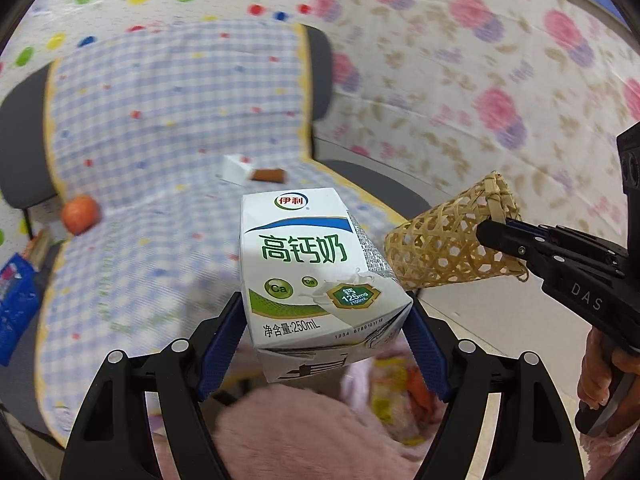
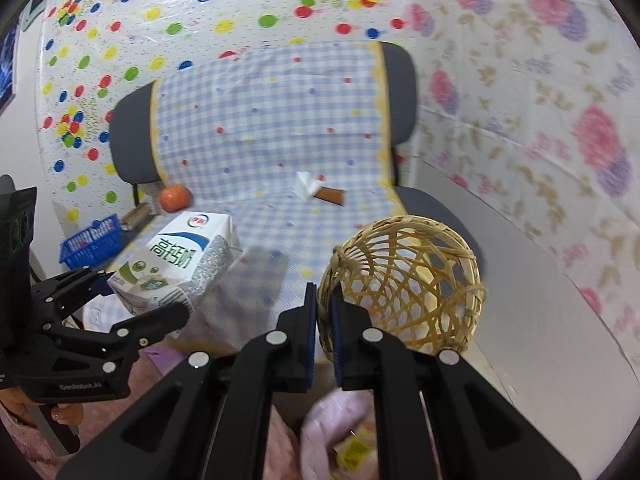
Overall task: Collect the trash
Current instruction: 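Carry carton and bamboo ball over the wastebasket and open both grippers, then move both tools back toward the chair seat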
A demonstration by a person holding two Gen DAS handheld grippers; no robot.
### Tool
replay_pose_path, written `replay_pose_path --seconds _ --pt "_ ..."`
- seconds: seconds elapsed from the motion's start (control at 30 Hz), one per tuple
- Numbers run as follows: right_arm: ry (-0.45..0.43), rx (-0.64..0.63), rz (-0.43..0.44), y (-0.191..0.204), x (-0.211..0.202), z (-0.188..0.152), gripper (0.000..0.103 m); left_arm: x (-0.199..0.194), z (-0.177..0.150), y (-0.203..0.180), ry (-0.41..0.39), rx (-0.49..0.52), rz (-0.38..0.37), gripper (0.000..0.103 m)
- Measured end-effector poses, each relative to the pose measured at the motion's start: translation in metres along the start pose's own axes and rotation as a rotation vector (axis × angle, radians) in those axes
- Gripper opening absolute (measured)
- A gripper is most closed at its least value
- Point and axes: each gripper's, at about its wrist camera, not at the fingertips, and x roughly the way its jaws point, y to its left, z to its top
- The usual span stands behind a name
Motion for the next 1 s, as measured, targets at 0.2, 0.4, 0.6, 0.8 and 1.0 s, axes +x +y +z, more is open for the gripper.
replay_pose_path --seconds 0.2,0.4,0.6,0.8,1.0 --pt "0.041 0.061 -0.071 -0.029 -0.023 -0.037 0.007 0.015 -0.020 -0.040 0.044 0.046 -0.096 0.076" --pt "0.083 0.115 -0.116 -0.051 -0.039 -0.072 0.007 0.028 -0.039 -0.074 0.078 0.106 -0.158 0.076" --pt "0.119 0.146 -0.115 -0.064 -0.038 -0.090 0.007 0.048 -0.046 -0.092 0.118 0.132 -0.195 0.076" --pt "0.156 0.179 -0.097 -0.081 -0.020 -0.100 0.007 0.073 -0.045 -0.096 0.161 0.129 -0.222 0.076" --pt "0.214 0.216 -0.086 -0.096 0.010 -0.109 0.011 0.097 -0.047 -0.096 0.206 0.115 -0.228 0.079"
